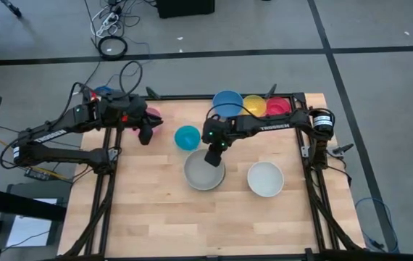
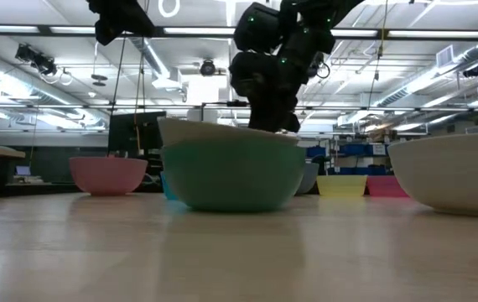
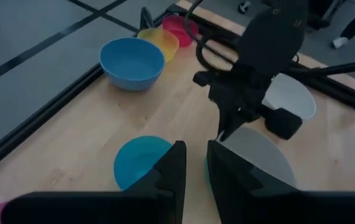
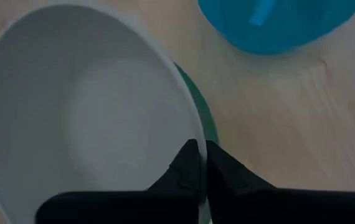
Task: Nest bowls inside each other
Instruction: Stack the gray bowl on top of the green bowl, then stack the pink bowl on top of the gray bowl
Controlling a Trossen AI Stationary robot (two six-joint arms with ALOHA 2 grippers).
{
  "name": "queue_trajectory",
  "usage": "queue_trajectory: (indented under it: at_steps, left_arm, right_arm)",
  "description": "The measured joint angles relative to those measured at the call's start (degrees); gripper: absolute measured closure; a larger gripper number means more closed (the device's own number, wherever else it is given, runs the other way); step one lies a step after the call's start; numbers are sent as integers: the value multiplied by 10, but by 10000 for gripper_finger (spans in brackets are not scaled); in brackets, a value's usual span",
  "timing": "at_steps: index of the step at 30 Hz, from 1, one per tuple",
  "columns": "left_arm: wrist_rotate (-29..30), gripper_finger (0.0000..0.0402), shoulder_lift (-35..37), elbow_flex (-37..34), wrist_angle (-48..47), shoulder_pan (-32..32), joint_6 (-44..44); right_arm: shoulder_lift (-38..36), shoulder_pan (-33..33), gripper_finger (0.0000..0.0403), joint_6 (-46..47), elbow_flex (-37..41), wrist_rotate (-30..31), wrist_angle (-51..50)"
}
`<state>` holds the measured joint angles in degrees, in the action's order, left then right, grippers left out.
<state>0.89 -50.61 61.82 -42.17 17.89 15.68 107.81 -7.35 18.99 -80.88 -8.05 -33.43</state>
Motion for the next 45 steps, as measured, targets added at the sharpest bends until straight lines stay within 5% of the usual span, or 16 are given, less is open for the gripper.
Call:
queue_trajectory:
  at_steps: [17,25,37,45]
  left_arm:
    - [12,327,1,0,-11,0,-6]
    - [117,327,-3,0,-102,0,-20]
    - [164,327,-51,-17,-227,0,-7]
    - [188,303,-98,-63,-220,0,-18]
  right_arm:
    - [-22,-4,171,-12,-32,-2,-10]
    - [-49,-10,177,-67,-114,57,-70]
    - [-81,-41,203,-153,-247,132,-167]
    - [-107,-61,197,-187,-325,132,-185]
